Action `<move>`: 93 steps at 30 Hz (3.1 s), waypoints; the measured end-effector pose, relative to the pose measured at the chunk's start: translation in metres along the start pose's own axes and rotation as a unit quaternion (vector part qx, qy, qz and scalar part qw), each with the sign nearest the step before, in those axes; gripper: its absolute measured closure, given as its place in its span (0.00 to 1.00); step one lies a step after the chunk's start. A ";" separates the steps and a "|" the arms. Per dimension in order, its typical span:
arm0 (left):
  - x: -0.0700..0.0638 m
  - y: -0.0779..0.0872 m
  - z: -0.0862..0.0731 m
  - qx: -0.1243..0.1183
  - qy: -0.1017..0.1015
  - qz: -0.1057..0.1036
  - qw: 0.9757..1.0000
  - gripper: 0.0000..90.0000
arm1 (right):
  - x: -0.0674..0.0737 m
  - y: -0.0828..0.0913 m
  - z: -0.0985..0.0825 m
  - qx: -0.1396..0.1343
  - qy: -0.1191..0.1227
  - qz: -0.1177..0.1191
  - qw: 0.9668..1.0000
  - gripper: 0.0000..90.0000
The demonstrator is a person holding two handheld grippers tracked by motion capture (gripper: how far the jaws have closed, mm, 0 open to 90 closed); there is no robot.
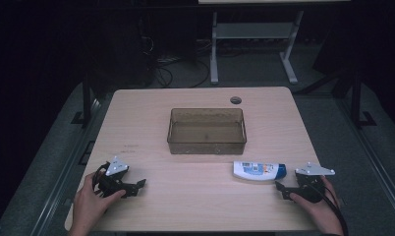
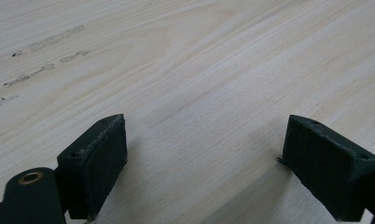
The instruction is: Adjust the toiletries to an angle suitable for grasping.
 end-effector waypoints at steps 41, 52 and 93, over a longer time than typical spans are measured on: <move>0.000 0.000 0.000 -0.001 0.001 0.000 1.000 0.14 | 0.010 0.023 0.025 -0.015 -0.062 0.043 0.997 1.00; 0.000 0.000 0.000 -0.001 0.001 0.000 1.000 0.14 | 0.003 0.011 0.028 -0.002 -0.060 0.034 0.998 1.00; 0.000 0.000 0.000 -0.001 0.001 0.001 1.000 0.14 | -0.009 -0.018 0.064 -0.021 -0.047 0.041 0.998 1.00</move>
Point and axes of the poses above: each handheld gripper's, and its own axes: y roughly backward along the jaws, z roughly out of its top, x roughly to its left, the point moved 2 cm from there along -y, roughly forward along the jaws, and after that the axes turned 9 degrees about z, right-handed, at the moved point
